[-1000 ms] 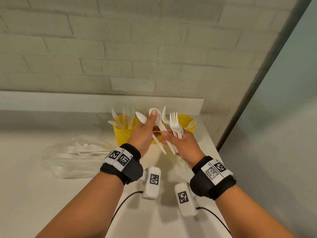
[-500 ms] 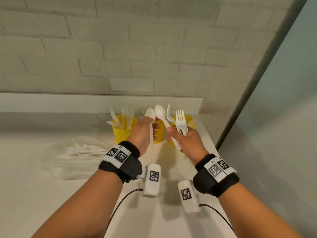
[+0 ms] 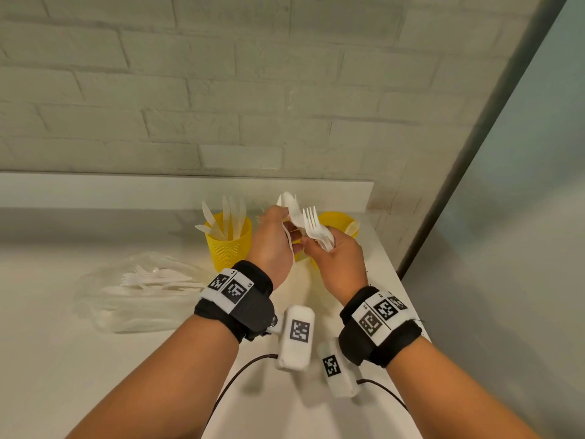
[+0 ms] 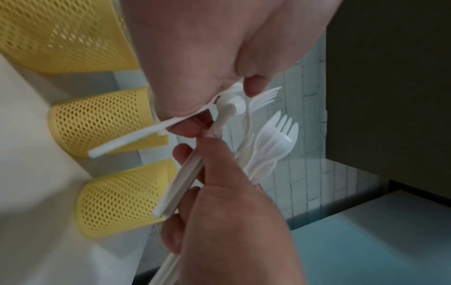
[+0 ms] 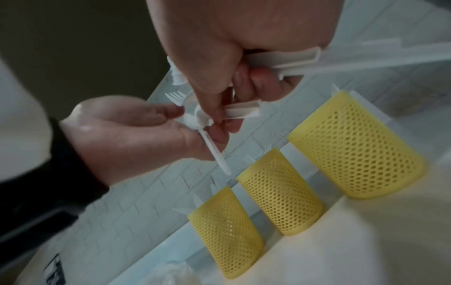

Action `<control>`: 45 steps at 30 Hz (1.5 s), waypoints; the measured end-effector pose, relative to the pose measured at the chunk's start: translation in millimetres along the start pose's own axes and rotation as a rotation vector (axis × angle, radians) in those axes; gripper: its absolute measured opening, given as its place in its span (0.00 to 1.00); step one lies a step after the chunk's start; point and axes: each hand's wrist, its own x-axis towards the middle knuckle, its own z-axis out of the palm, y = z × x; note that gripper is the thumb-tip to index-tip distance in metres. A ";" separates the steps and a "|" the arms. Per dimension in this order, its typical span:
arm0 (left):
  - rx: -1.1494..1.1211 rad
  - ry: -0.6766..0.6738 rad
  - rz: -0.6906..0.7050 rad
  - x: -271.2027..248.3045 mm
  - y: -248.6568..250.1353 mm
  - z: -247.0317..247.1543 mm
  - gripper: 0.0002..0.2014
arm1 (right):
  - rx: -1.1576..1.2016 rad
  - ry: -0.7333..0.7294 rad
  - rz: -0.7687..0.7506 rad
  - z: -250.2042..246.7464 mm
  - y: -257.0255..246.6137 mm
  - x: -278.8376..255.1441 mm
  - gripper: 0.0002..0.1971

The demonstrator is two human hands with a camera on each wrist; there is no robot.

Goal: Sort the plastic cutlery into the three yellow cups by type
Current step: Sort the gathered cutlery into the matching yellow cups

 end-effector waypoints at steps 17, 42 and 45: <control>0.098 -0.016 0.083 0.8 4.2 -22.7 0.20 | 0.185 -0.230 0.261 -12.0 3.1 1.8 0.07; 0.524 -0.059 0.108 -5.7 -7.0 -26.3 0.17 | -0.397 -0.220 0.105 -13.2 -4.8 1.5 0.11; 0.457 -0.074 0.114 -6.0 -8.4 -26.1 0.24 | -0.415 -0.259 0.139 -13.4 -8.0 0.6 0.12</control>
